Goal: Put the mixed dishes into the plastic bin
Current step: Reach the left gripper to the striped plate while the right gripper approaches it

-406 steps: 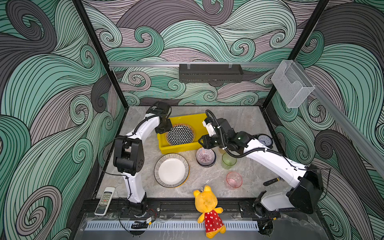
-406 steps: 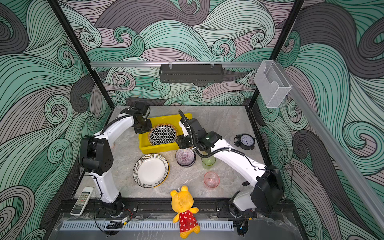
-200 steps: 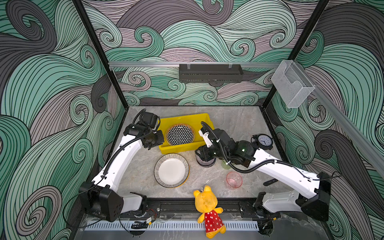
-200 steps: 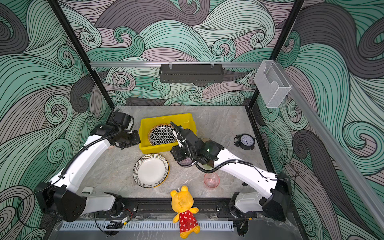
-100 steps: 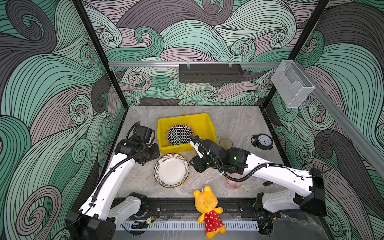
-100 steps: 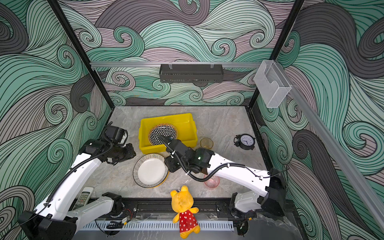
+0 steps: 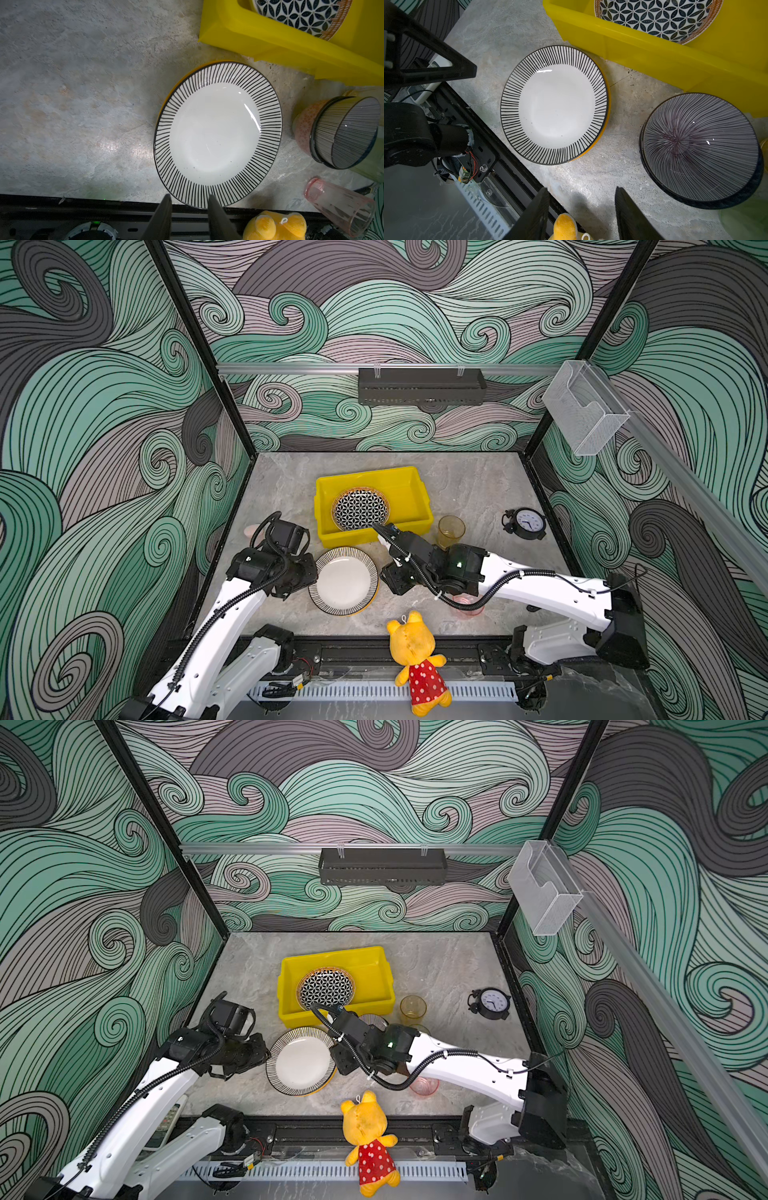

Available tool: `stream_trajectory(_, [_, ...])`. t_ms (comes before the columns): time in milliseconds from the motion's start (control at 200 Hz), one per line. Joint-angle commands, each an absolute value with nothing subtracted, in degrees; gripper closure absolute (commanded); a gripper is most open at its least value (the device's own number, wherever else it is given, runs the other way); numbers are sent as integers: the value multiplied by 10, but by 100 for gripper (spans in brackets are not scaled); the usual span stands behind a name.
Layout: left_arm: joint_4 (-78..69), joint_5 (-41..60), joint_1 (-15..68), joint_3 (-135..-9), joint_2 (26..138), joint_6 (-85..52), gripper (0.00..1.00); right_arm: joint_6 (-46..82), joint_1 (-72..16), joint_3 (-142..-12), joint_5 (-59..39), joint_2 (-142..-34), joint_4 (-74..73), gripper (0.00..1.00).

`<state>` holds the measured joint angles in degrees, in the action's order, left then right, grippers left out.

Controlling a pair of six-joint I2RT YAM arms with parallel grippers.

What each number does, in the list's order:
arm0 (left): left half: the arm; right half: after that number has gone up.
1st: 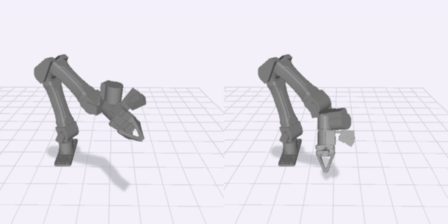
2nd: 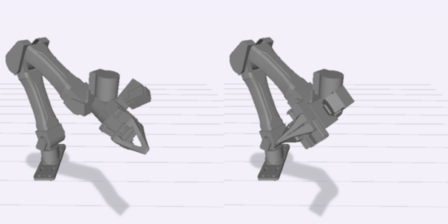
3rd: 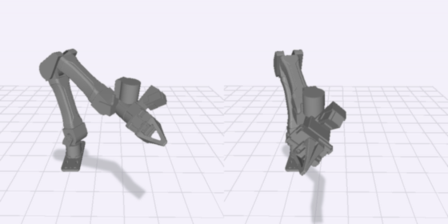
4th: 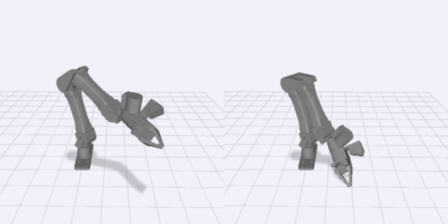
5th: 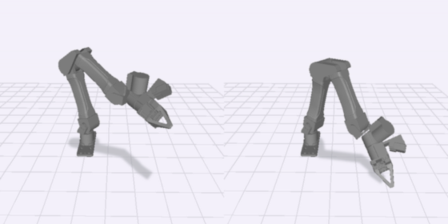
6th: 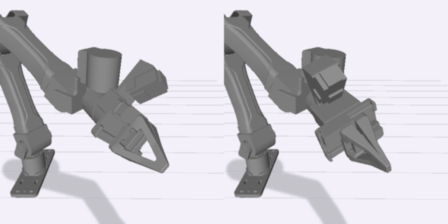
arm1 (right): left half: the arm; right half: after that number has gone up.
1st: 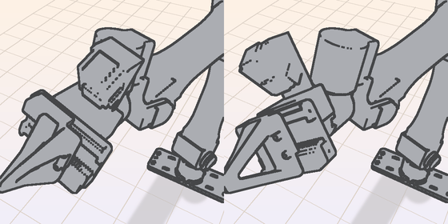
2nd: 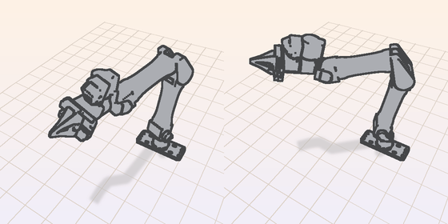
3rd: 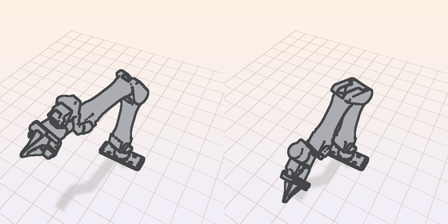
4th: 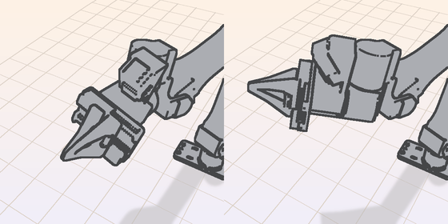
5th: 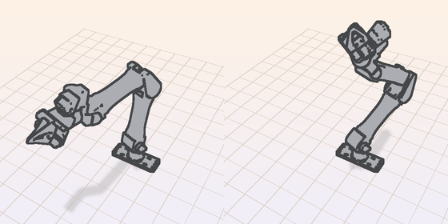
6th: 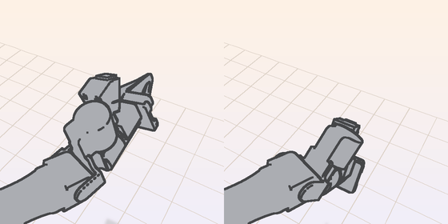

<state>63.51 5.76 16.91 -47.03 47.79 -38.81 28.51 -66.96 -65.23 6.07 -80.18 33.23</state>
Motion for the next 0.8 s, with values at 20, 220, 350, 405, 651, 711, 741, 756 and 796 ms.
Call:
stream_trajectory(20, [658,50,180,-463,448,-431,66,302,-672,-637,59,-805,306,47])
stream_trajectory(220, [686,29,188,-459,425,-455,66,288,-672,-642,50,-828,304,48])
stream_trajectory(350, [709,8,194,-455,419,-475,66,268,-673,-653,57,-840,306,52])
stream_trajectory(405, [707,10,197,-450,414,-484,66,260,-672,-657,67,-841,305,52])
stream_trajectory(651, [695,3,207,-439,414,-514,66,236,-630,-686,12,-895,302,52])
stream_trajectory(711, [691,1,211,-437,423,-518,66,233,-623,-695,4,-910,303,52])
stream_trajectory(741, [690,0,212,-437,426,-518,66,231,-619,-700,1,-917,302,52])
stream_trajectory(756, [690,-1,212,-438,429,-518,66,231,-618,-704,0,-920,302,52])
stream_trajectory(796, [692,-7,214,-441,437,-516,66,230,-613,-709,-2,-929,304,53])
